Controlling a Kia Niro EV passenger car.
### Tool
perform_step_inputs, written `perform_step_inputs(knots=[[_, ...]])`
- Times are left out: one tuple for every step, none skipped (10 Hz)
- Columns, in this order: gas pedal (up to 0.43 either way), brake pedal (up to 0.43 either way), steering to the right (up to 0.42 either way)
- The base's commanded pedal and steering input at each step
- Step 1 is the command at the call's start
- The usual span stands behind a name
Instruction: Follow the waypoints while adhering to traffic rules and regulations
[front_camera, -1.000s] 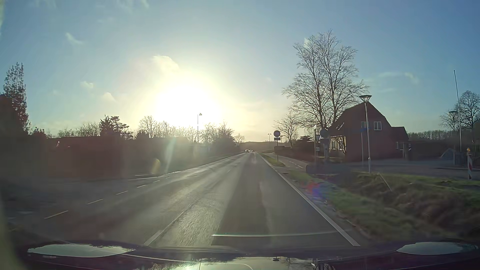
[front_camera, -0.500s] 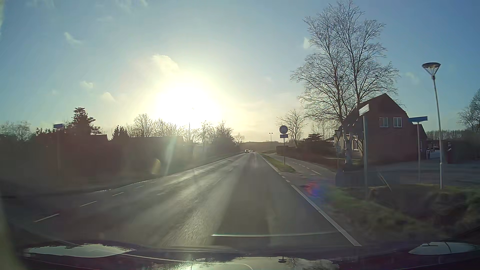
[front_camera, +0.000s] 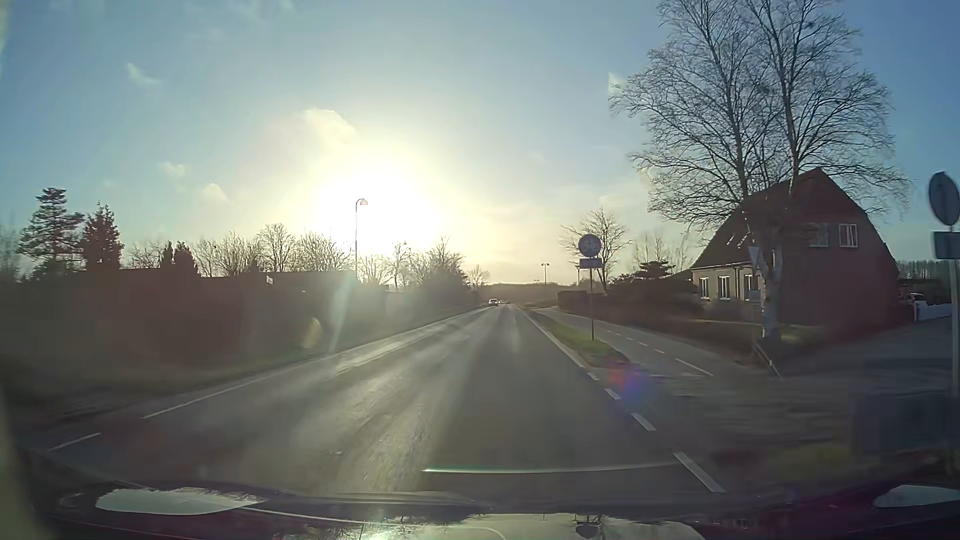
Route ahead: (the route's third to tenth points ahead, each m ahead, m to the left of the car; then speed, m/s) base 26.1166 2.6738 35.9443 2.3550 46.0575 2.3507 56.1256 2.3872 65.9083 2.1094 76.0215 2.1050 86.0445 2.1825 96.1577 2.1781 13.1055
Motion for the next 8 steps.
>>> perform_step_inputs(knots=[[0.138,0.0,0.001],[0.138,0.0,0.001],[0.138,0.0,0.001],[0.138,0.0,0.001],[0.138,0.0,0.001],[0.138,0.0,0.001],[0.138,0.0,0.001],[0.138,0.0,0.001]])
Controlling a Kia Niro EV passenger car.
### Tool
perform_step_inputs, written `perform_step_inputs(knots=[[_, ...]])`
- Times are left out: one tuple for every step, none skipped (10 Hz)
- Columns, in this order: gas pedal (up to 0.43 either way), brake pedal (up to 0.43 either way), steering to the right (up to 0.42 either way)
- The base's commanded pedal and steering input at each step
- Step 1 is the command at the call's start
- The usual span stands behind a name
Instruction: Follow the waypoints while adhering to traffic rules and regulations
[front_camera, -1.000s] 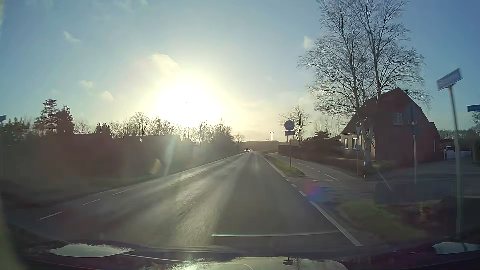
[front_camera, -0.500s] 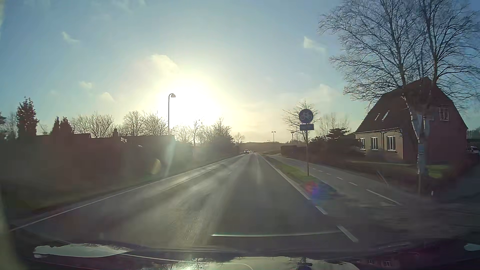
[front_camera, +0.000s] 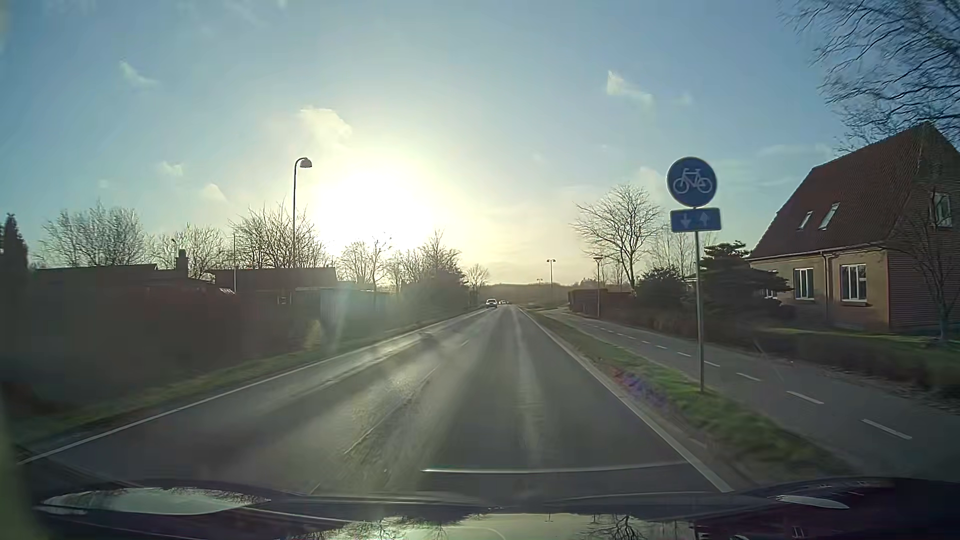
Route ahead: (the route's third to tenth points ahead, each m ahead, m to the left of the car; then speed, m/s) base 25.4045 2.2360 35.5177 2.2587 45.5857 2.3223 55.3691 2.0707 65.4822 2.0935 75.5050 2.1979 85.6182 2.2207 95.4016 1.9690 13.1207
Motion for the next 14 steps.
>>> perform_step_inputs(knots=[[0.138,0.0,0.001],[0.138,0.0,0.001],[0.138,0.0,0.001],[0.138,0.0,0.001],[0.138,0.0,0.001],[0.138,0.0,0.001],[0.138,0.0,0.002],[0.138,0.0,0.003],[0.138,0.0,0.004],[0.138,0.0,0.004],[0.138,0.0,0.004],[0.138,0.0,0.004],[0.138,0.0,0.004],[0.15,0.0,0.004]])
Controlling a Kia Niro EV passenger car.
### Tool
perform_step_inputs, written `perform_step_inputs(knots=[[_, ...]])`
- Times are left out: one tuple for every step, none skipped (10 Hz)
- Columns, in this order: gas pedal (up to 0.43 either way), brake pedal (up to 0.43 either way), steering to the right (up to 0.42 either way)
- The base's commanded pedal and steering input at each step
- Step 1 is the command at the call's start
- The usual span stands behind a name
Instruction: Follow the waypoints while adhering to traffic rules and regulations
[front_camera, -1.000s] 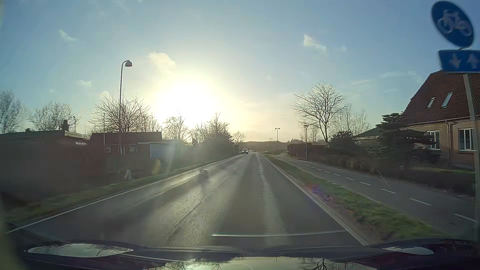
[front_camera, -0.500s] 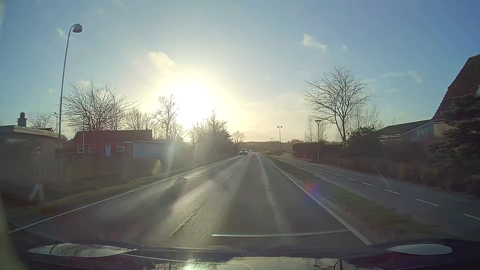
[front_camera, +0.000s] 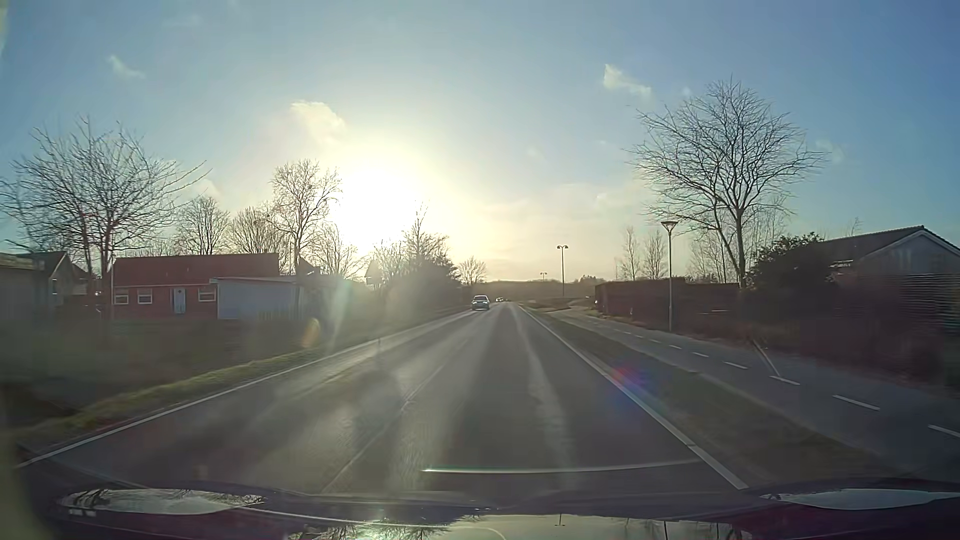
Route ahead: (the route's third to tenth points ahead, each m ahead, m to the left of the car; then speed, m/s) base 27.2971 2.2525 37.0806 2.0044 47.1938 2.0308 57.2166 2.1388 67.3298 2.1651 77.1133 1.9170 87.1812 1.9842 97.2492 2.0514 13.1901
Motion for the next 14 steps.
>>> perform_step_inputs(knots=[[0.15,0.0,0.004],[0.15,0.0,0.004],[0.15,0.0,0.004],[0.15,0.0,0.005],[0.15,0.0,0.005],[0.15,0.0,0.005],[0.15,0.0,0.005],[0.15,0.0,0.005],[0.15,0.0,0.005],[0.15,0.0,0.004],[0.15,0.0,0.003],[0.15,0.0,0.002],[0.15,0.0,0.002],[0.15,0.0,0.002]])
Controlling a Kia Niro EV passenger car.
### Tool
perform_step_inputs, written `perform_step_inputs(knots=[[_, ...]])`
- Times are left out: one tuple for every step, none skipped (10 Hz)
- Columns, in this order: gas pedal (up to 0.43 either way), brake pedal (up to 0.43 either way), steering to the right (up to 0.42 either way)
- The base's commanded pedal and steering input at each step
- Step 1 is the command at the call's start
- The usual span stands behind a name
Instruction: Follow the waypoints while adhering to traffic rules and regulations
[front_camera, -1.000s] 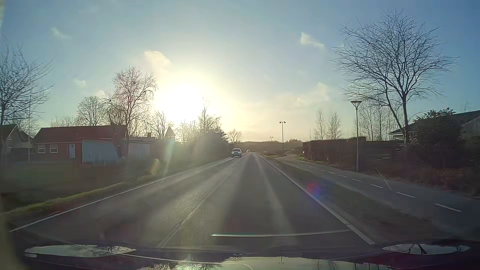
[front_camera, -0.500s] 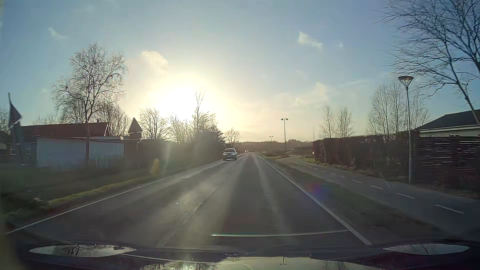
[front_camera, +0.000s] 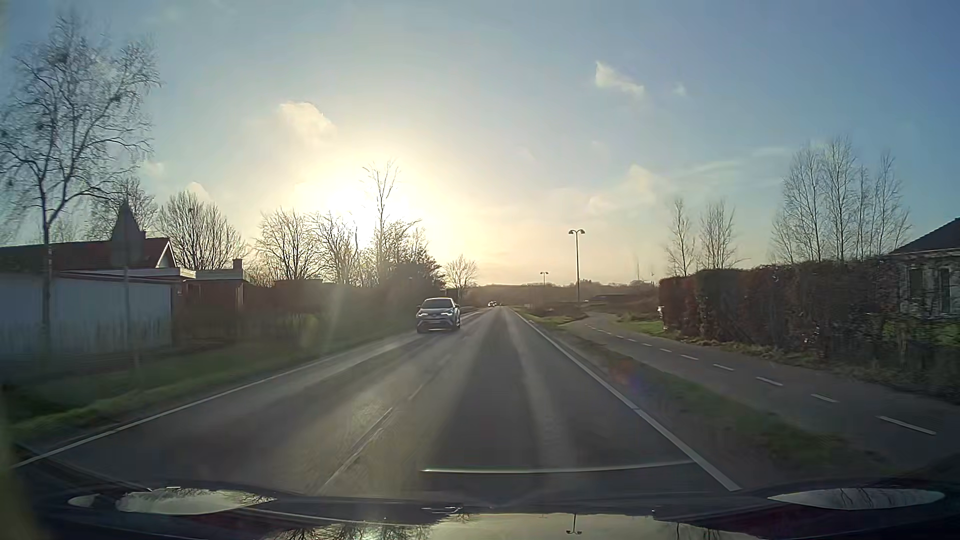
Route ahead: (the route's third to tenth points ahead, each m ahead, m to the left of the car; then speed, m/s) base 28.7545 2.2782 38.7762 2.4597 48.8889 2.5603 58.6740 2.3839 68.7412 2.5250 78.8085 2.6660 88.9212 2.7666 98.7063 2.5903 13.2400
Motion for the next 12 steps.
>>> perform_step_inputs(knots=[[0.15,0.0,0.002],[0.15,0.0,0.002],[0.15,0.0,0.002],[0.15,0.0,0.002],[0.15,0.0,0.002],[0.15,0.0,0.001],[0.15,0.0,0.0],[0.15,0.0,-0.001],[0.15,0.0,-0.001],[0.15,0.0,0.0],[0.15,0.0,0.001],[0.15,0.0,0.001]])
